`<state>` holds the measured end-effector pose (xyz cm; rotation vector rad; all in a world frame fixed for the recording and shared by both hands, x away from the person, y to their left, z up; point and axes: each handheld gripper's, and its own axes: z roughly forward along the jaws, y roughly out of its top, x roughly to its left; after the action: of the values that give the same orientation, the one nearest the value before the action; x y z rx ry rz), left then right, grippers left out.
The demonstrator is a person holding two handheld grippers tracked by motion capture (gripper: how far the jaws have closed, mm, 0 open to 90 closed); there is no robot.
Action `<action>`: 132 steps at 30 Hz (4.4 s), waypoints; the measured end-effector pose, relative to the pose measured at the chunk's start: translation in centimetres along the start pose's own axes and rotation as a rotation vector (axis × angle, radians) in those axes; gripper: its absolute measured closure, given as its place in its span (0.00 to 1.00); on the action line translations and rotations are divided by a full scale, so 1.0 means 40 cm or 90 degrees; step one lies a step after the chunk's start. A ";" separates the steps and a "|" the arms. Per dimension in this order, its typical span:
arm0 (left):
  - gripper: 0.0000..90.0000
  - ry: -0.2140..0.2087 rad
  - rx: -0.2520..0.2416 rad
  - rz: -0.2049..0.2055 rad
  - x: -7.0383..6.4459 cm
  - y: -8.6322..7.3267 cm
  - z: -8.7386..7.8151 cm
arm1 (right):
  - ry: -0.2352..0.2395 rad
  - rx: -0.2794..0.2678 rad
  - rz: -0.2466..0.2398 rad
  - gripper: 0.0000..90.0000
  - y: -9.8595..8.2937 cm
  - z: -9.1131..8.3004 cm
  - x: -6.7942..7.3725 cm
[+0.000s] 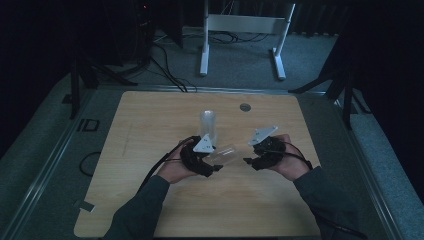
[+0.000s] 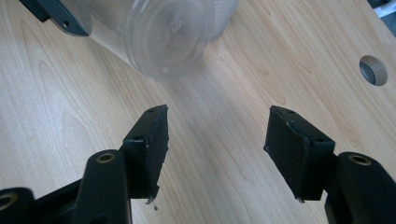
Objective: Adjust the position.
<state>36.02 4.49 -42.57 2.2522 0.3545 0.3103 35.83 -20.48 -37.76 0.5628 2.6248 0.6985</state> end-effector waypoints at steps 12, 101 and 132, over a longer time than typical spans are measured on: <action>0.33 -0.017 0.028 0.024 -0.008 0.012 0.006 | 0.013 0.020 -0.033 0.41 0.012 0.000 0.005; 0.33 -0.045 0.080 0.162 -0.068 0.019 0.036 | 0.173 0.077 -0.158 0.37 0.046 0.079 0.072; 0.19 -0.033 0.079 0.123 -0.067 0.026 0.036 | 0.165 0.069 -0.147 0.46 0.025 0.076 0.067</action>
<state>34.17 1.91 -42.97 2.4167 0.1320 0.3382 35.17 -17.28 -40.36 0.2030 2.9201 0.5924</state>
